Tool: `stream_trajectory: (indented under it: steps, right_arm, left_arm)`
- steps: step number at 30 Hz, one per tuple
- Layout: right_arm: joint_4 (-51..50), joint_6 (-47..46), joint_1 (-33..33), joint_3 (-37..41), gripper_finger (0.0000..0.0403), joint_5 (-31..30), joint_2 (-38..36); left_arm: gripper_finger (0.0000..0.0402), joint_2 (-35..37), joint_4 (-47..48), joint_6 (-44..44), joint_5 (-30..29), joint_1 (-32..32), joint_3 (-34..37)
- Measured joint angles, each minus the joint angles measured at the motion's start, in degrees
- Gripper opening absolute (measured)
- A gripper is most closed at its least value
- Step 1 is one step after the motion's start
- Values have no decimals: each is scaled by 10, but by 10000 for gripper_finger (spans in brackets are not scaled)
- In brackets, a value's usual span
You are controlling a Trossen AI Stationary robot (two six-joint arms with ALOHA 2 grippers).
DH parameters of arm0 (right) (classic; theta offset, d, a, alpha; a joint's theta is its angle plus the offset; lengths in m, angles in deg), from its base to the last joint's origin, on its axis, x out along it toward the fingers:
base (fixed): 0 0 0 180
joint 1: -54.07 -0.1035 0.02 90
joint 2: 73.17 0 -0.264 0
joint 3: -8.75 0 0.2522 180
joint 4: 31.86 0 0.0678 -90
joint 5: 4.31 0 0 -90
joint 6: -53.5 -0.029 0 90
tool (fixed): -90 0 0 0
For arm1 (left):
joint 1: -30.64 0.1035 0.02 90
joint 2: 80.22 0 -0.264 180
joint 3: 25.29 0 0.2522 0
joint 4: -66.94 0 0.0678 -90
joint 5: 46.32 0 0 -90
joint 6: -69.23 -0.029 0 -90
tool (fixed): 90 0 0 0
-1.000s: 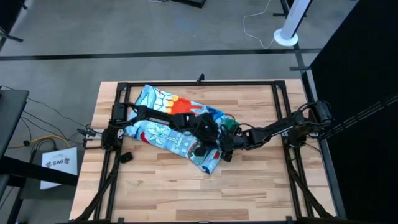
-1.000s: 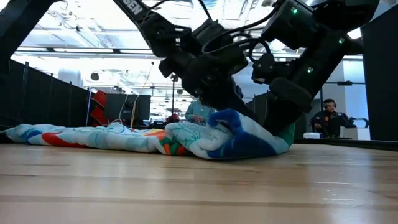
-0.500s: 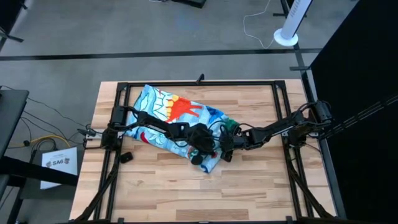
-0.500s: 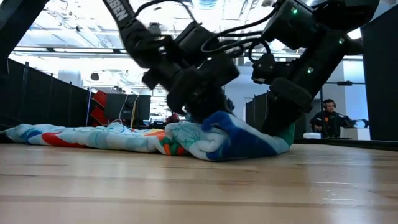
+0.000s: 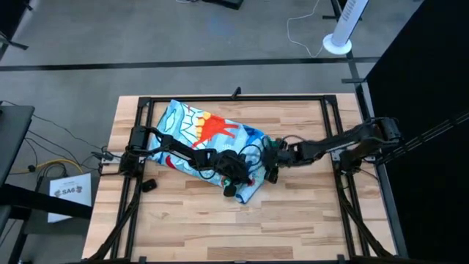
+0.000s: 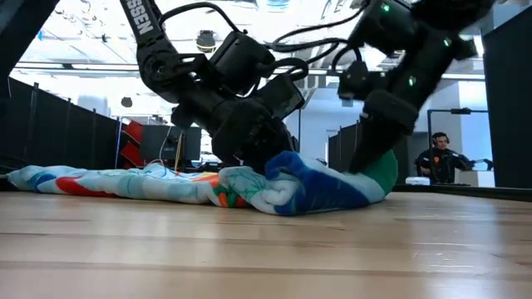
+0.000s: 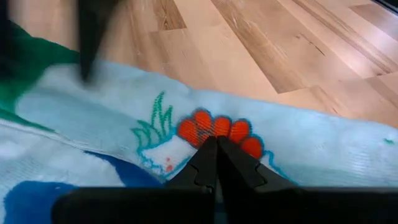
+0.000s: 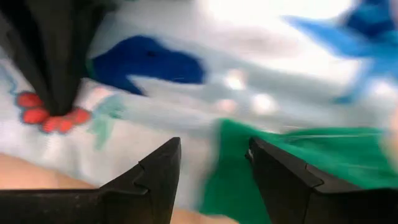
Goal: Roll towel
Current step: Roll the multicolor dinosaur print towel
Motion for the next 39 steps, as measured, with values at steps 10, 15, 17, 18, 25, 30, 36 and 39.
stream_trajectory:
  steps: [10,15,17,18,25,30,36,39]
  right_arm:
    - [-258,335,128,-95,179,163,-76]
    - [-303,487,168,-125,179,186,-4]
    - [-302,530,171,-136,179,186,25]
    - [-302,547,171,-142,179,186,38]
    - [-339,634,166,-169,179,175,84]
    - [-384,656,182,-169,162,176,104]
    - [-392,647,195,-169,34,186,130]
    - [-384,648,199,-169,31,186,131]
  left_arm:
    - [0,0,12,2,4,0,1]
    - [0,-1,15,0,4,0,1]
    - [0,-1,18,1,4,0,1]
    - [0,-1,21,1,4,0,1]
    - [0,-1,23,3,3,0,0]
    - [0,-1,23,3,2,0,0]
    - [0,-2,23,4,2,0,1]
    - [0,-2,23,4,2,0,1]
